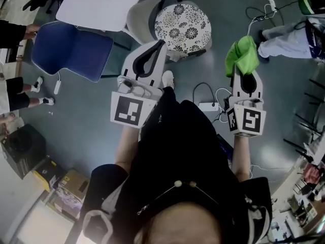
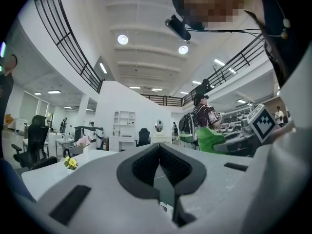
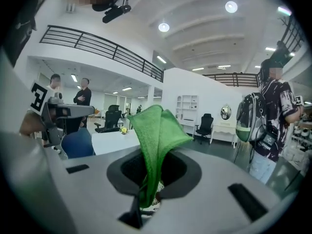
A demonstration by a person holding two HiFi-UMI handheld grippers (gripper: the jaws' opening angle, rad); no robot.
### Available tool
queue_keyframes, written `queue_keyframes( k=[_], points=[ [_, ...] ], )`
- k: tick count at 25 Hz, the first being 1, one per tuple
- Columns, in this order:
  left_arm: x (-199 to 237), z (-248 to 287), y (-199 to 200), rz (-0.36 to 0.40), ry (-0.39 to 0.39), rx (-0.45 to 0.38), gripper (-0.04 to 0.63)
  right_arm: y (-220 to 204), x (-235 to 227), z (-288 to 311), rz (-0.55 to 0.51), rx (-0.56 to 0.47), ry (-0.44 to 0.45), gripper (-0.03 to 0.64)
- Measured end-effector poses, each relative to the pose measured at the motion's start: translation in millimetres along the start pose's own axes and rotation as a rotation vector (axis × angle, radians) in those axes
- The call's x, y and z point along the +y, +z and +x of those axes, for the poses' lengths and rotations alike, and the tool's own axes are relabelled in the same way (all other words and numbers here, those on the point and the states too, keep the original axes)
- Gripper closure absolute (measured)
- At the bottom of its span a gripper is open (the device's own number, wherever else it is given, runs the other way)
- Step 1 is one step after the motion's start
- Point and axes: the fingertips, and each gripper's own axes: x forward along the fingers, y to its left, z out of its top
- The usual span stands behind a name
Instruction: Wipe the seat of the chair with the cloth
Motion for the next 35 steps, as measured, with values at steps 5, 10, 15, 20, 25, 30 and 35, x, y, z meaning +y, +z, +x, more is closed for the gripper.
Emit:
queue_keyframes(
  k=[5,10,15,20,25,30,35],
  points=[
    [45,38,2,0.045,-0.012,-0.034,0.589,13,1,50,-0.048,0.039,0.024,0.571],
    [74,66,-16,0.048,0.024,-0.039,0.589,10,5,90,-0.057,0.061,0.101,0.571],
    [99,78,-42,0.007,0.088,-0.017,0.589,9,22,145,-0.02,0.012,0.223,0.571],
    [126,96,-74,-0.035,0.141,0.06,0.589,-8,58,207,-0.021,0.062,0.375,0.571],
    [138,105,-108,-0.013,0.172,0.156,0.589,-64,89,266,0.031,0.28,0.464,0.571],
    [155,112,-151,-0.08,0.248,0.21,0.589,-148,99,331,0.092,0.495,0.471,0.571],
    [161,118,-187,-0.1,0.26,0.255,0.589,-208,106,377,0.087,0.608,0.472,0.571]
  ],
)
